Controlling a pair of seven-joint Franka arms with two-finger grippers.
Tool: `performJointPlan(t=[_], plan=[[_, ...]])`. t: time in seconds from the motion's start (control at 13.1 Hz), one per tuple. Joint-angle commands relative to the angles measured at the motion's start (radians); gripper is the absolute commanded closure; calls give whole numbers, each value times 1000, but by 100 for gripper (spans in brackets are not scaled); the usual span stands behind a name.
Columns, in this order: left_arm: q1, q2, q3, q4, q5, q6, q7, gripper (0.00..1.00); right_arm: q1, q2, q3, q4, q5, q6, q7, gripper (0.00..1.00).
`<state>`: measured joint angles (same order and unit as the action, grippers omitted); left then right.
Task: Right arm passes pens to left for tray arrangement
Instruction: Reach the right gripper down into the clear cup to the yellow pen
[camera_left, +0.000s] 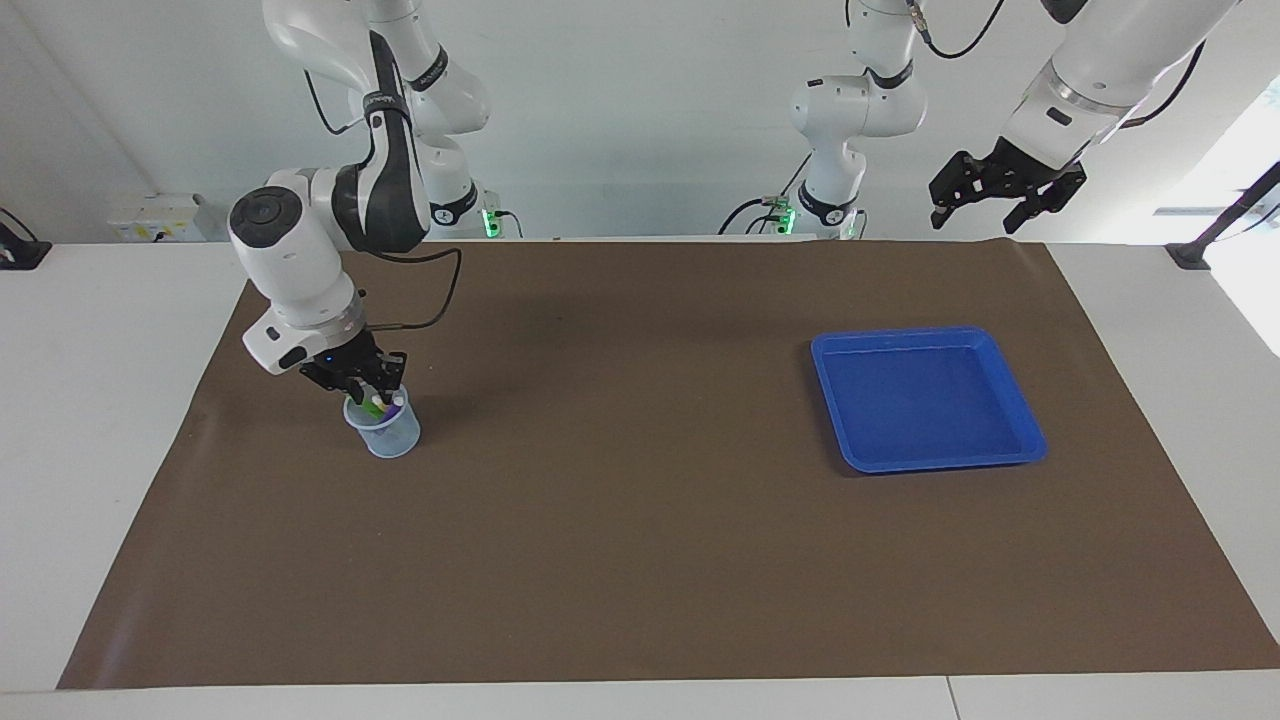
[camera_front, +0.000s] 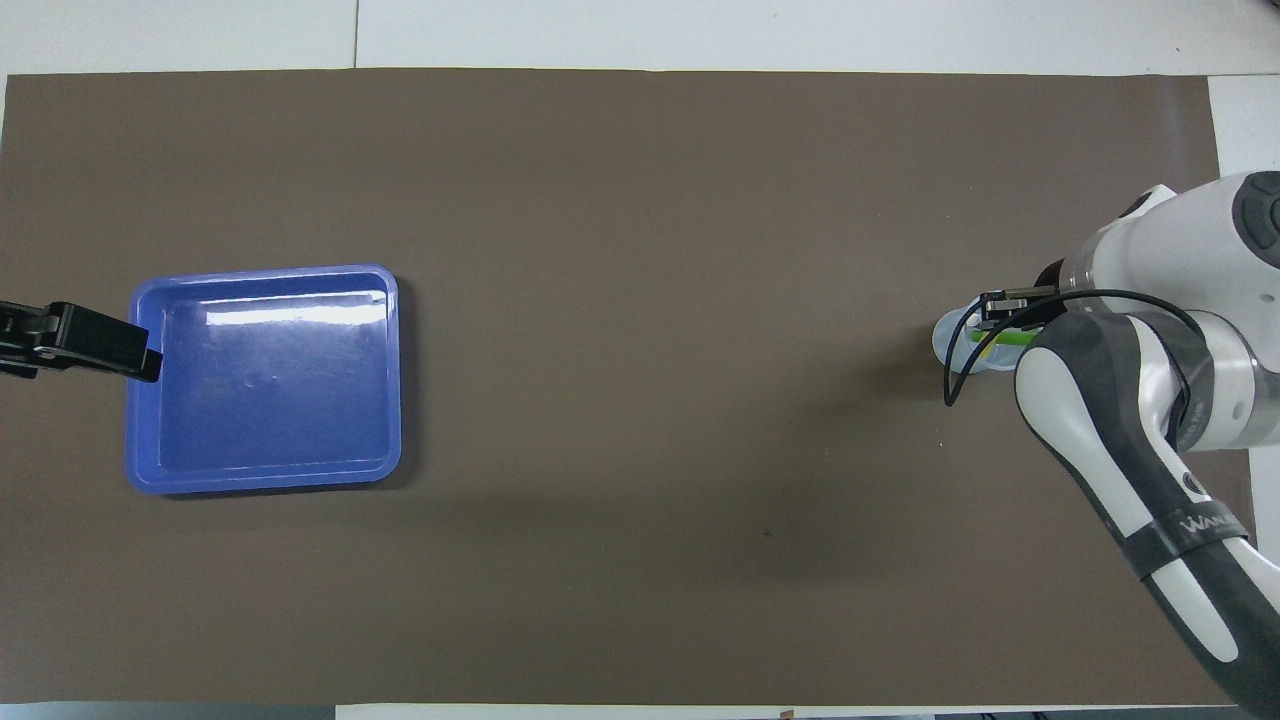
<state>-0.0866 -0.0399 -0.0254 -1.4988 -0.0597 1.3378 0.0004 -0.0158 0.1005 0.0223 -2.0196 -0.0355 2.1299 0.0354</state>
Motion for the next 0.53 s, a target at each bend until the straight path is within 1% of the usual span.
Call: performJointPlan(t=[0.0,0.08,0.31,0.46], plan=[[-4,-26,1,-34,9,14,4,0,-9,-27,5,-34,-7,38,-20,92],[-4,-26,1,-35,8,21,4,0,-9,-25,5,-33,-7,38,-19,100],[-4,-28,1,-37,8,31,3,0,-9,-28,5,-22,-6,25,-17,100],[-4,-34,1,-49,8,32,3,0,-9,-56,4,-22,-6,21,-17,100]])
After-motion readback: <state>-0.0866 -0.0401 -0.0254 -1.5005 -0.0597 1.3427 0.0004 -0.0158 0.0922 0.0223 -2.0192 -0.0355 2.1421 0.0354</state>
